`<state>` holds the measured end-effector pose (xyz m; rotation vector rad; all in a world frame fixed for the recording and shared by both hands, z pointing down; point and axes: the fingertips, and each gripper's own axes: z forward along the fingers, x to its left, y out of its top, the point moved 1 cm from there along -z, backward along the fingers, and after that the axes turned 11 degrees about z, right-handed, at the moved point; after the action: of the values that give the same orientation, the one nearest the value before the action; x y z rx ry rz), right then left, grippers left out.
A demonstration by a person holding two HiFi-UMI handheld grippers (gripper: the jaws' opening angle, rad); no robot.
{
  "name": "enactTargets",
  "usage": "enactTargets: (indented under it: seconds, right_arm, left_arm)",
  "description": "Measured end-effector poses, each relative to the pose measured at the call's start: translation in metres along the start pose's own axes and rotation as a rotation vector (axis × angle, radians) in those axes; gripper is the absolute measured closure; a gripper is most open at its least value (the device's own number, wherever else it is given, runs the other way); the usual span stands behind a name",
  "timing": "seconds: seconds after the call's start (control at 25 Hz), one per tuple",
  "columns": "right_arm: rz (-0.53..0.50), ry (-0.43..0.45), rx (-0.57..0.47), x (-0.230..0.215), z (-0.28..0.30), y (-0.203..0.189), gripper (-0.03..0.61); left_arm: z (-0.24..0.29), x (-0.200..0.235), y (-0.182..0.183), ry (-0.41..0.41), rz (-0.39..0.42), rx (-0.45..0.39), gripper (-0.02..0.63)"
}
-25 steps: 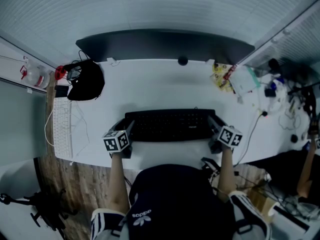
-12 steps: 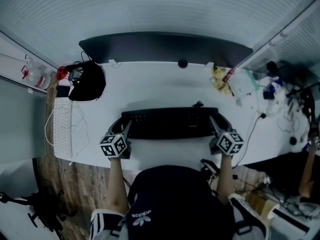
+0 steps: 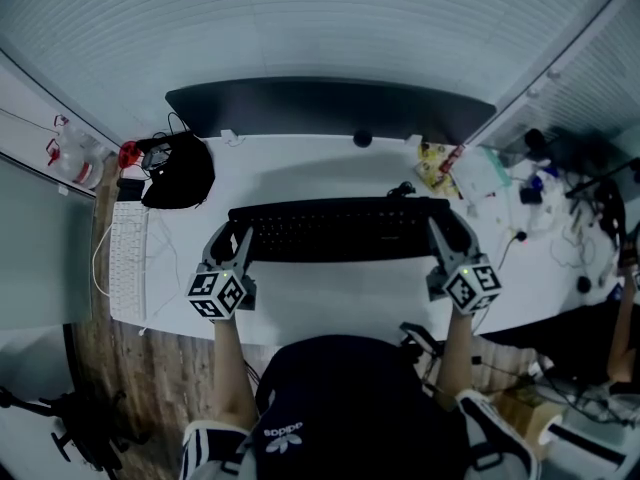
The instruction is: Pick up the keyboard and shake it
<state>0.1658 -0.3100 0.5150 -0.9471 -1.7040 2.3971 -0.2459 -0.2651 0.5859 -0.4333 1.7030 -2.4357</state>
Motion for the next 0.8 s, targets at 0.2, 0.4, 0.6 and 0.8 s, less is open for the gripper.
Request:
enactTargets:
  seconds: [0.2,0.4,0.6,0.8]
  right_arm:
    - [-0.024,0.033,-0.072,0.01,-0.005,0.031,0.385]
    - [-0.051,0.06,-0.12,0.018,-0.012,0.055,0.385]
    - [-0.097,0.075,-0.165,0.029,-0.027,0.079,0.385]
    - [-0.122,0.102,-0.211,0.038,-0.042,0.099,0.385]
  left_arm:
    - [-0.007,-0.004,0.043,0.013,0.06,-0.089,0.408]
    - [-0.016,-0.01,0.077,0.025,0.099,-0.162,0.408]
    - [-0.033,-0.022,0.101,0.037,0.123,-0.227,0.408]
    - [-0.051,-0.034,0.124,0.042,0.151,-0.293,0.408]
